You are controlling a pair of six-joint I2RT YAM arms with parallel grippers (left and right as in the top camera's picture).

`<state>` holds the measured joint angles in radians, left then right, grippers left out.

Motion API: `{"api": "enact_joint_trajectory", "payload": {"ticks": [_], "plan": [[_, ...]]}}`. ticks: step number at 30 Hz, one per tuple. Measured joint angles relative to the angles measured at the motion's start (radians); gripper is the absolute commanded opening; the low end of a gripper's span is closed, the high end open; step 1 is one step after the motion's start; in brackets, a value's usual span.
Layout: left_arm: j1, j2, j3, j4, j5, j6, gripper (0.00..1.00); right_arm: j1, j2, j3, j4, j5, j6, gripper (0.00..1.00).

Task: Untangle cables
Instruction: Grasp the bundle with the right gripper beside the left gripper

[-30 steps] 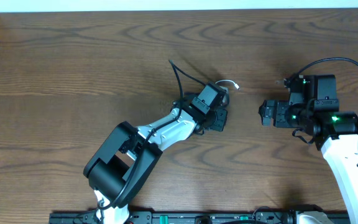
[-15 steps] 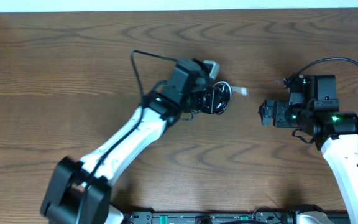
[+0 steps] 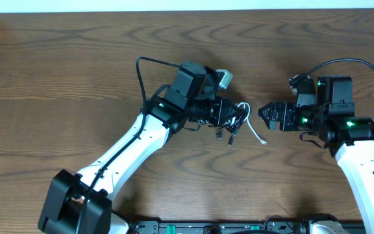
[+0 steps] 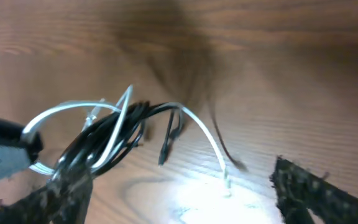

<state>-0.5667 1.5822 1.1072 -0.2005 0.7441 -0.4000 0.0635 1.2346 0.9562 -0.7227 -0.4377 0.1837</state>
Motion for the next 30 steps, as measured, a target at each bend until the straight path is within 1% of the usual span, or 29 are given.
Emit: {"api": "enact_joint_trajectory", "payload": {"ticks": [5,6,10,12,15,16,21,24,25,30], "plan": [[0.0,0.0,0.0,-0.002,0.01,0.0,0.07,0.027,0.002,0.0,0.003,-0.034,0.072,0.8],[0.0,0.0,0.0,-0.003,0.01,0.0,0.07,0.035,0.006,0.0,0.006,-0.038,0.092,0.77],[0.0,0.0,0.0,-0.021,0.008,0.0,0.08,0.066,0.045,0.0,0.045,-0.045,0.211,0.66],[0.0,0.0,0.0,-0.046,-0.005,0.0,0.07,0.083,0.075,0.0,0.071,-0.046,0.278,0.62],[0.0,0.0,0.0,-0.077,-0.032,0.0,0.07,0.108,0.122,0.0,0.091,-0.049,0.349,0.6],[0.0,0.0,0.0,-0.081,-0.04,0.0,0.07,0.118,0.139,0.0,0.095,-0.049,0.372,0.57],[0.0,0.0,0.0,-0.089,-0.064,0.0,0.07,0.165,0.215,0.0,0.127,-0.056,0.442,0.35],[0.0,0.0,0.0,-0.108,-0.092,0.001,0.07,0.19,0.25,0.0,0.152,-0.061,0.469,0.18],[0.0,0.0,0.0,-0.119,-0.103,0.0,0.07,0.201,0.262,-0.001,0.167,-0.063,0.473,0.17],[0.0,0.0,0.0,-0.197,-0.171,0.002,0.07,0.228,0.281,-0.001,0.19,-0.063,0.488,0.14]]}}
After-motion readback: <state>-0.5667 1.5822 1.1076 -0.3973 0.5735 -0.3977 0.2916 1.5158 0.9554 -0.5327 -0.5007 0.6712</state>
